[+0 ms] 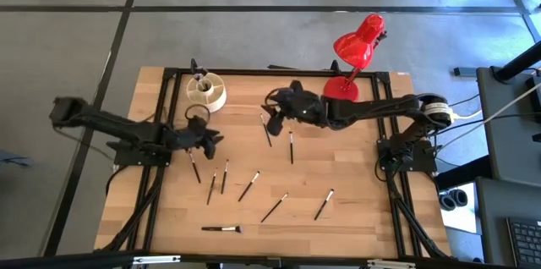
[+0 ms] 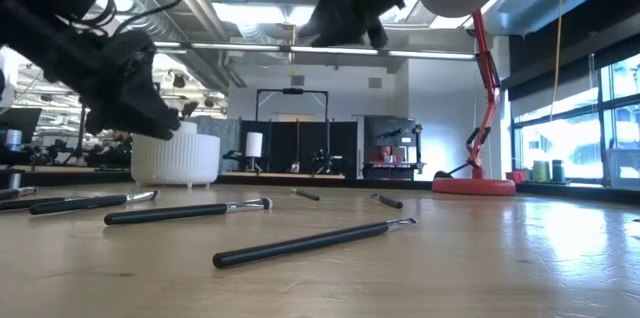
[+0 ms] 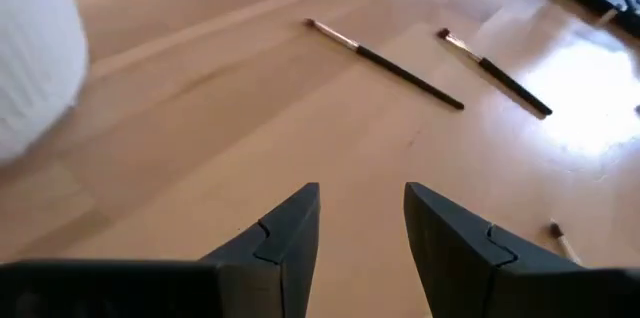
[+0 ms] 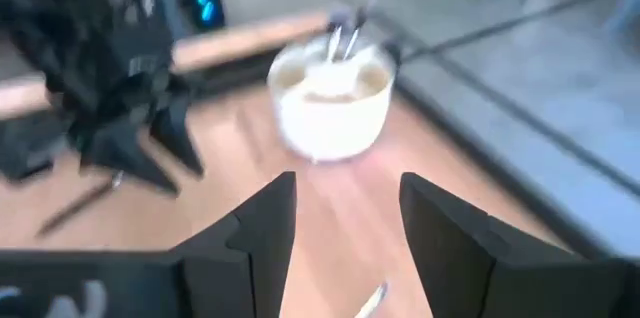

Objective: Put items in baskets/containers
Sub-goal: Put the black powder brush into the white organizer

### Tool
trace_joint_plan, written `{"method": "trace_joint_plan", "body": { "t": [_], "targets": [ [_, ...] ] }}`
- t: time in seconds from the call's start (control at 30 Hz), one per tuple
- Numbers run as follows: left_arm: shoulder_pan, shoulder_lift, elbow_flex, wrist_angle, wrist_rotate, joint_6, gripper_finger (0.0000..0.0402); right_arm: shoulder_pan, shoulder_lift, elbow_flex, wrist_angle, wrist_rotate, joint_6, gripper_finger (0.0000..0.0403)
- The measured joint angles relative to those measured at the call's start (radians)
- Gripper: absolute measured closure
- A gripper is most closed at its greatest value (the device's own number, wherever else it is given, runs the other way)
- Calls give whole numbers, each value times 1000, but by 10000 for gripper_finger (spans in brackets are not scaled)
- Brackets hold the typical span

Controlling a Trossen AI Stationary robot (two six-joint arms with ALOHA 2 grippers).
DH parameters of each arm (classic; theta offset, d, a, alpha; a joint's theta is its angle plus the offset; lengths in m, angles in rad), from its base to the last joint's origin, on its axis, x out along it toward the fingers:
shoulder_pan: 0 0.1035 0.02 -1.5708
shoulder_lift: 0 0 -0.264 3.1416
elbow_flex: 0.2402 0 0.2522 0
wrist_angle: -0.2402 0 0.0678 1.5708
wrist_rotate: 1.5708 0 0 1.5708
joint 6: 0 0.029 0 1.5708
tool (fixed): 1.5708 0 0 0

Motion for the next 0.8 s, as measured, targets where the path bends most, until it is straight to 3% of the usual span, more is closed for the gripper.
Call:
{"method": "trace_joint_plan", "body": {
  "t": [0.1,0.2,0.43,0.57,0.67,0.8],
  "targets": [
    [-50,147,83,-3,-34,-45,258,2,-1,-1,-49,-6,14,224],
    [-69,307,192,-7,16,-51,258,10,-14,-1,-48,119,-10,224],
    [-155,602,477,-220,405,4,258,42,-74,0,-126,153,-37,224],
    [-230,705,614,-326,539,-71,258,68,-84,-2,-278,318,21,224],
    [-293,770,706,-362,579,-92,258,87,-91,-40,-315,396,57,224],
    [-366,845,811,-365,549,-66,258,88,-124,-67,-306,356,80,224]
  ]
}}
